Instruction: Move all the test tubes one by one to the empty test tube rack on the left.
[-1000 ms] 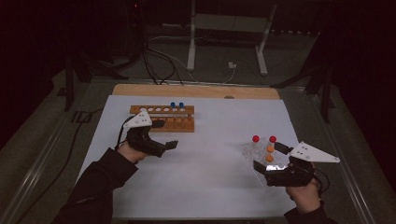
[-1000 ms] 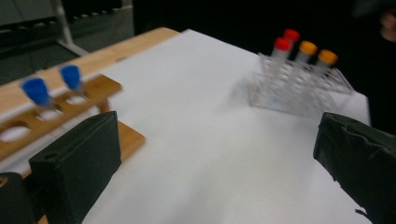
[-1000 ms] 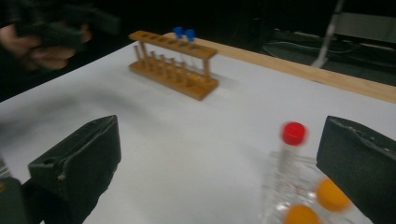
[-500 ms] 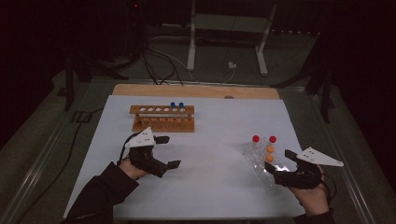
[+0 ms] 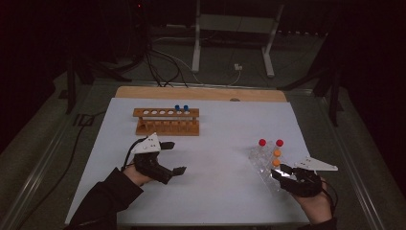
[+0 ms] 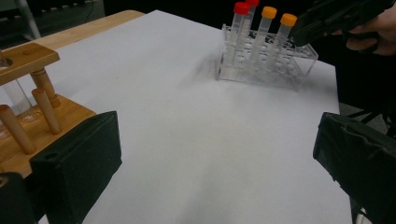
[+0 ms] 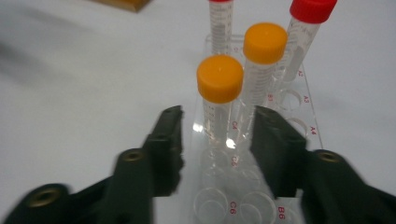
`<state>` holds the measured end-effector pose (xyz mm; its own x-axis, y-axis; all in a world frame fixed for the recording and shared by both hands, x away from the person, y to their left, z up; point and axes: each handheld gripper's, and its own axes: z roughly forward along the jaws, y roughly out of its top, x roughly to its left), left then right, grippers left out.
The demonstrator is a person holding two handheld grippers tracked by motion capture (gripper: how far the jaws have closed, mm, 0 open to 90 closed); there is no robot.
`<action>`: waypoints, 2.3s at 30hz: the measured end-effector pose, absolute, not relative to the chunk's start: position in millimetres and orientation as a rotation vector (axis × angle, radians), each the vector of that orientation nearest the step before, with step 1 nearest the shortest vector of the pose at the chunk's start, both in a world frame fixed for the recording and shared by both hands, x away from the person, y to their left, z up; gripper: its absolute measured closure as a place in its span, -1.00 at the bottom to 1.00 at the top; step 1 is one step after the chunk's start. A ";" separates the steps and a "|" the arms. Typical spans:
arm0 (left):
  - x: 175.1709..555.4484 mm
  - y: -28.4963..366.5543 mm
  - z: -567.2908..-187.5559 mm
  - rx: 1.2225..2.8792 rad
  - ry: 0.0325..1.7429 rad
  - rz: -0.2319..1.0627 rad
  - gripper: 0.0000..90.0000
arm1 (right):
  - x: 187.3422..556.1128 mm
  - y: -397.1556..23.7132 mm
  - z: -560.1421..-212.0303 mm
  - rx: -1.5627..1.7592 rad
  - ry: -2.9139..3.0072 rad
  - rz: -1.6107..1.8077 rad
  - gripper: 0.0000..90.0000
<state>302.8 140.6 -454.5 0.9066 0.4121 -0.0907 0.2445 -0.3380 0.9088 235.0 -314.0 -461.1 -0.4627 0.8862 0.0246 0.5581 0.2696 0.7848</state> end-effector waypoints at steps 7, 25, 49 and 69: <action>304.6 142.8 -455.8 1.934 0.490 0.182 -0.96 | 242.5 -308.4 -463.4 1.298 2.143 1.024 0.59; 303.5 142.2 -450.0 1.931 0.471 0.184 -0.96 | 231.5 -300.7 -427.5 1.200 2.056 1.035 0.67; 304.9 97.9 -438.7 1.934 0.344 0.115 -0.96 | 238.9 -207.2 -433.0 0.944 2.288 1.160 0.67; 302.7 44.5 -435.5 1.947 0.194 0.067 -0.24 | 240.3 -173.5 -441.0 0.868 2.388 1.204 0.67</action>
<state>302.7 44.5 -435.5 0.9849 0.1673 -0.0447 0.1037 -0.3634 0.9258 240.3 -173.5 -441.0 -0.7604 0.6492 -0.0183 0.3715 0.4578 0.8077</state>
